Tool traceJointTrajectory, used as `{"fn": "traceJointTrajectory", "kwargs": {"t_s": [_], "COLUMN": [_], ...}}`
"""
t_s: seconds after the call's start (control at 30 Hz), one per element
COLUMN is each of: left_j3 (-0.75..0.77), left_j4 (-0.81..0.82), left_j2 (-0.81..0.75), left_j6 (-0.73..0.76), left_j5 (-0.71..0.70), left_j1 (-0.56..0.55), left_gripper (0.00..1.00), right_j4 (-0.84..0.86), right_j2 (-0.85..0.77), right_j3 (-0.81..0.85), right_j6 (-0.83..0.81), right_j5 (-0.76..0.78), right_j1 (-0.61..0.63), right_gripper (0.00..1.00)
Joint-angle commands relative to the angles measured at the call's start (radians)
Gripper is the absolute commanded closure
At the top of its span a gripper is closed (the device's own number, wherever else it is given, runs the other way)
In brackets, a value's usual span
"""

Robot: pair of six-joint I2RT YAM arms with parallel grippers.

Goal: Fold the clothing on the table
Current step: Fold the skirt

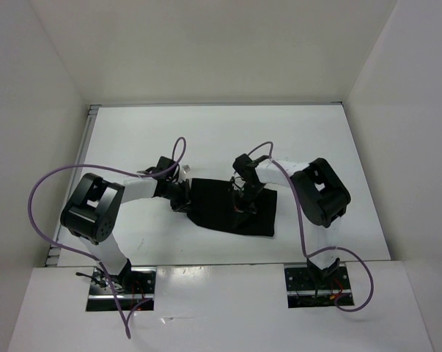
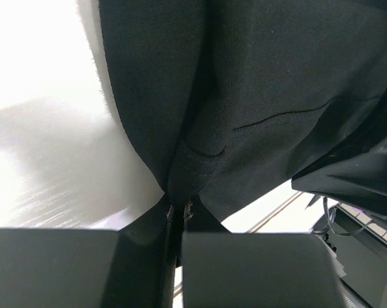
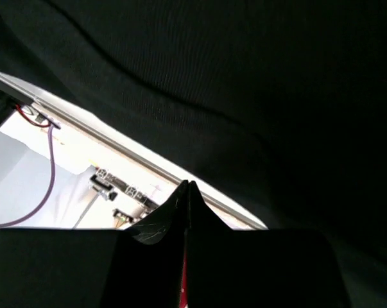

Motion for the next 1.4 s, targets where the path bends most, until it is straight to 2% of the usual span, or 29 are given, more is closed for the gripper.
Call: {"fn": "traceJointTrajectory", "kwargs": {"t_s": [0.0,0.5,0.87,1.03,1.37], "left_j3": [-0.002,0.001,0.22,0.243,0.223], "left_j4": [-0.068,-0.103,-0.188,-0.151,-0.085], "left_j2": [-0.016,-0.065,-0.303,-0.294,-0.213], "left_j6": [0.056,0.056,0.017,-0.008,-0.026], "left_j5": [-0.081,-0.081,0.056,0.122,0.122], "left_j1": [-0.005,-0.005,-0.016,-0.038,-0.088], "left_gripper": [1.0,1.0,1.0,1.0,1.0], "right_j4": [0.043,0.124,0.143,0.152,0.216], "right_j2": [0.02,0.156,0.199,0.228,0.227], "right_j3": [0.048,0.069,0.091,0.155,0.232], "right_j6": [-0.014,0.026,0.079,0.108,0.188], "right_j5": [-0.052,-0.049,0.048,0.057,0.037], "right_j1": [0.013,0.013,0.013,0.013,0.013], "right_gripper": [1.0,1.0,1.0,1.0,1.0]}}
